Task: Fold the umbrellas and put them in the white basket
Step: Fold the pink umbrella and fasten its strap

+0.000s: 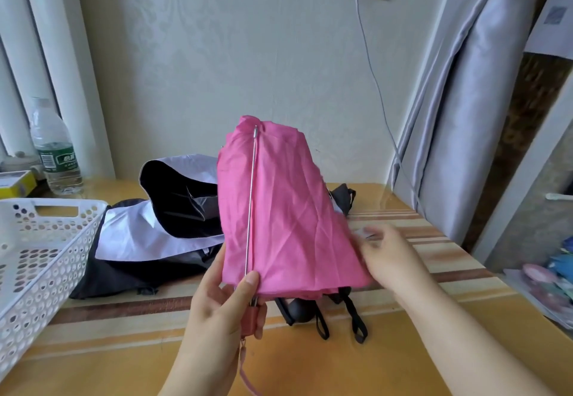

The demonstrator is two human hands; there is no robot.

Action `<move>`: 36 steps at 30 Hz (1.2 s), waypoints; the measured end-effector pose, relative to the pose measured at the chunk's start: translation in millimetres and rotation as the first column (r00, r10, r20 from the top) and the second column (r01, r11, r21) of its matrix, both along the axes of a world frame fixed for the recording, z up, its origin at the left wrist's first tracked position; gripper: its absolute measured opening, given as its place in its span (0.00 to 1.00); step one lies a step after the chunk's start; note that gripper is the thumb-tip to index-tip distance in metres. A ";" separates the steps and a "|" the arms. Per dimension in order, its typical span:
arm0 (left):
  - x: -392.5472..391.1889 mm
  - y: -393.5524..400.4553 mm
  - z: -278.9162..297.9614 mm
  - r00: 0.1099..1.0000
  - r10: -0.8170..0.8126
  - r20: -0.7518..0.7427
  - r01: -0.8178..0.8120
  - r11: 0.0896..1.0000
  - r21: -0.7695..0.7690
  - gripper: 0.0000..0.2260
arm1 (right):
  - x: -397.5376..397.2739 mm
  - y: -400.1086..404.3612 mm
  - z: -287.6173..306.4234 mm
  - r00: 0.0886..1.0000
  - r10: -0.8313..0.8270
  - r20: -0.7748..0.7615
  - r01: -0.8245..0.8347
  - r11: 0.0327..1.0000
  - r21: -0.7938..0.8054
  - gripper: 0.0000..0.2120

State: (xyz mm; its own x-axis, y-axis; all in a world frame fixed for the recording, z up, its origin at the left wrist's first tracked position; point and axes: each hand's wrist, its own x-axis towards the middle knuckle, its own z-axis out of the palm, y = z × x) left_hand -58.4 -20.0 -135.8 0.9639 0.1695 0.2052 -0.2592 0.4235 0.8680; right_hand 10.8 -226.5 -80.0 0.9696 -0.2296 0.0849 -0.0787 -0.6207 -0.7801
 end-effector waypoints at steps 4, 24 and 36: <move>1.8 1.3 -0.9 0.999 0.053 0.013 -0.054 0.997 0.055 0.27 | -14.8 19.3 64.5 0.764 0.038 0.644 0.050 0.992 -0.118 0.16; -3.5 -4.0 -1.9 0.999 0.024 0.033 -0.031 0.974 0.223 0.31 | 44.0 65.0 146.5 0.824 0.431 0.367 -0.259 0.863 -0.433 0.06; -3.1 -4.9 -5.2 0.996 0.035 0.085 -0.064 0.930 0.362 0.31 | 28.8 50.5 190.3 0.675 0.735 0.061 -0.480 0.500 -0.721 0.15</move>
